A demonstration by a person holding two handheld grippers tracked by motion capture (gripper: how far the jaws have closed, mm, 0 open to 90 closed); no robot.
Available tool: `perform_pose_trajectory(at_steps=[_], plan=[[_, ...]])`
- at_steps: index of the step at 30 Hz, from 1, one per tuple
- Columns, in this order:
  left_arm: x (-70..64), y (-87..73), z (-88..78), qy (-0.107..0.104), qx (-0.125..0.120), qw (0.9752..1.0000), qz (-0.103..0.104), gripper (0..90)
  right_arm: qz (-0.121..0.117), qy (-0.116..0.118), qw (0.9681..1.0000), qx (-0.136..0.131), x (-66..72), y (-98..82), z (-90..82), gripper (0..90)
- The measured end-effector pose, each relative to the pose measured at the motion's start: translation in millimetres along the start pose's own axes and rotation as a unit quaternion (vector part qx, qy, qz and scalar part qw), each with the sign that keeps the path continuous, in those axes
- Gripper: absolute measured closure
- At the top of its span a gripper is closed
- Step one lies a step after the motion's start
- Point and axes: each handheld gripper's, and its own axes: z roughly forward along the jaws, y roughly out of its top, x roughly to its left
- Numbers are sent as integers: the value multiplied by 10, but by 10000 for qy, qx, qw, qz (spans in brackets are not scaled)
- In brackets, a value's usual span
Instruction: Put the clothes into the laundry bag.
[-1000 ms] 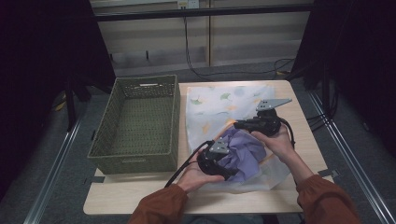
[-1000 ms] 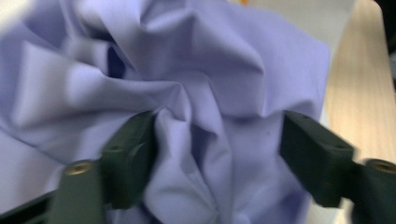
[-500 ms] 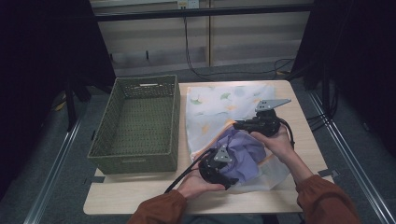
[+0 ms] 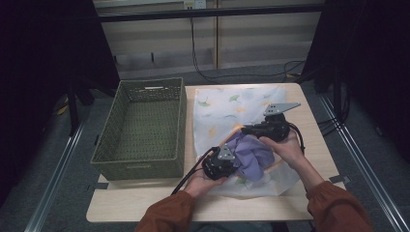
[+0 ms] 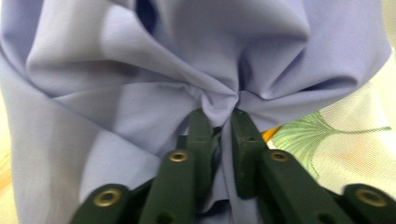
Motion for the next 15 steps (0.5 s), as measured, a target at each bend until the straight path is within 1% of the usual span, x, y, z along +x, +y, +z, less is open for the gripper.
perform_pose_trajectory(at_steps=[1,2,3,4,5,6,7,8,9,10,11,13,14,15], plan=[[-10,17,-4,32,2,10000,-46,849,8,12,10000,-10,1,2,-2,896],[-5,36,-11,28,3,10000,-9,859,2,11,10000,-16,1,4,-5,896],[-9,63,-13,90,-87,9999,-93,864,10,15,10000,-21,1,8,-7,896],[4,95,-20,77,-139,9997,-166,866,7,19,10000,-28,0,10,-8,896],[23,127,-25,122,-212,9995,-179,868,7,31,10000,-36,0,11,-8,897],[36,166,-36,213,-225,9993,-211,869,3,38,10000,-35,3,13,-7,897],[56,200,-42,230,-245,9991,-241,870,7,38,10000,-33,9,16,-9,897],[67,224,-24,285,-381,9983,-338,871,-13,53,10000,-38,14,18,-10,897],[85,250,-14,336,-314,9983,-365,870,-28,73,10000,-52,23,22,-11,897],[114,266,-2,397,-200,9986,-288,870,-54,61,10000,-36,34,29,-13,897],[134,271,22,415,-284,9979,-418,870,-73,68,9999,-39,41,35,-13,897],[174,257,66,359,-410,9970,-549,868,-81,90,9999,-38,47,41,-16,897],[181,251,81,395,-359,9972,-533,862,-84,89,9999,-31,44,38,-16,897],[177,240,111,381,-392,9970,-543,841,-62,89,9999,-27,38,33,-14,897]])
